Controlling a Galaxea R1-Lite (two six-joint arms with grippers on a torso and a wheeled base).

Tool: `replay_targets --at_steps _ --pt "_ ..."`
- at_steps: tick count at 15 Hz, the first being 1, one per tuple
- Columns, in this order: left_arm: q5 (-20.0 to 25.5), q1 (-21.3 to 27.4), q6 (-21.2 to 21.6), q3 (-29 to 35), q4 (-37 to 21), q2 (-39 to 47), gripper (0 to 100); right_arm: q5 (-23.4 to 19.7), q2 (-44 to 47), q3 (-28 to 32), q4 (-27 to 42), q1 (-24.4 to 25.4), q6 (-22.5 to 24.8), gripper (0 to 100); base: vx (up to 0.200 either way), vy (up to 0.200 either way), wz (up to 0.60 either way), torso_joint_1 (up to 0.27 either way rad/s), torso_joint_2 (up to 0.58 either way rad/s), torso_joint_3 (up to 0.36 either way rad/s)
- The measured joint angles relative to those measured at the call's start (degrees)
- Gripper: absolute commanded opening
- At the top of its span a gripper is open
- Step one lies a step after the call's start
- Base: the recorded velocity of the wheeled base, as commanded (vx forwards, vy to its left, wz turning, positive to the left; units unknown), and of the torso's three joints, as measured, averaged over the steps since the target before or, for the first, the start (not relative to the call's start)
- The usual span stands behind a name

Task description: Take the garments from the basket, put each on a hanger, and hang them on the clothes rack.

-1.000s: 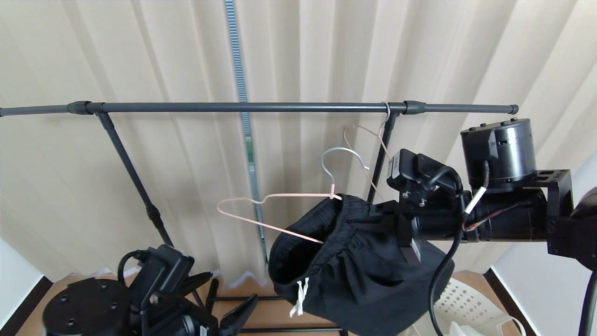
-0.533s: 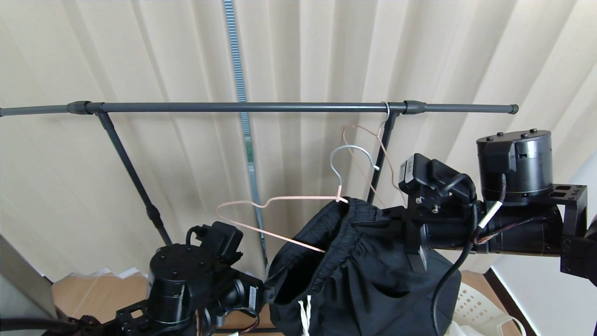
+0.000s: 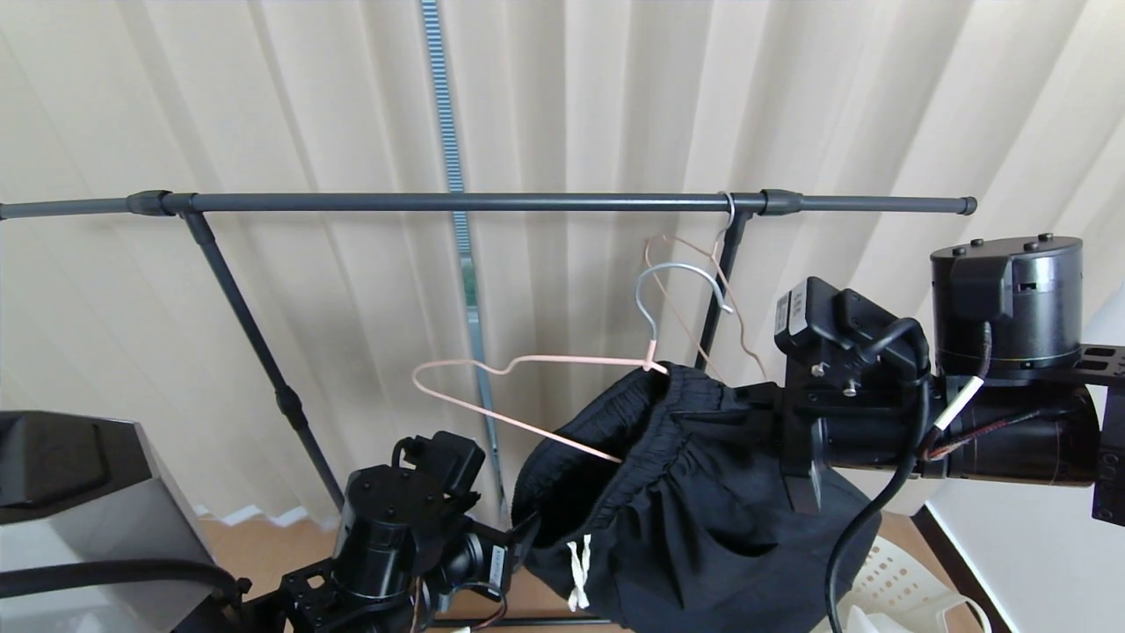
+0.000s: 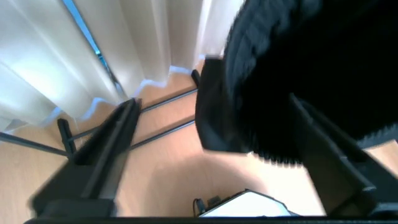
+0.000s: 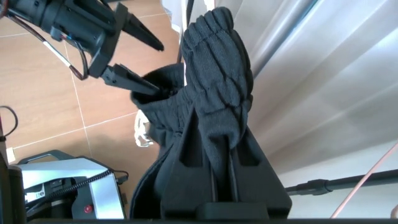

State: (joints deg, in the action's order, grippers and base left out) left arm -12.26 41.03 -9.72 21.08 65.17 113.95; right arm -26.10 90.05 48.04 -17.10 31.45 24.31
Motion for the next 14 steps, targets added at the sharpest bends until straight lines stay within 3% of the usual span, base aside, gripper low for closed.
replay_targets --at_steps 5,14 --pt "-1.1 -0.1 0.0 -1.0 0.2 -0.5 0 0.0 0.0 0.0 0.0 -0.3 0.0 0 0.0 0.0 0.0 0.0 0.0 0.0" --pt "-3.3 -2.8 2.3 -4.0 0.1 -9.8 0 0.2 1.2 -0.9 0.4 -1.9 0.5 0 0.0 0.0 0.0 0.0 0.0 0.0"
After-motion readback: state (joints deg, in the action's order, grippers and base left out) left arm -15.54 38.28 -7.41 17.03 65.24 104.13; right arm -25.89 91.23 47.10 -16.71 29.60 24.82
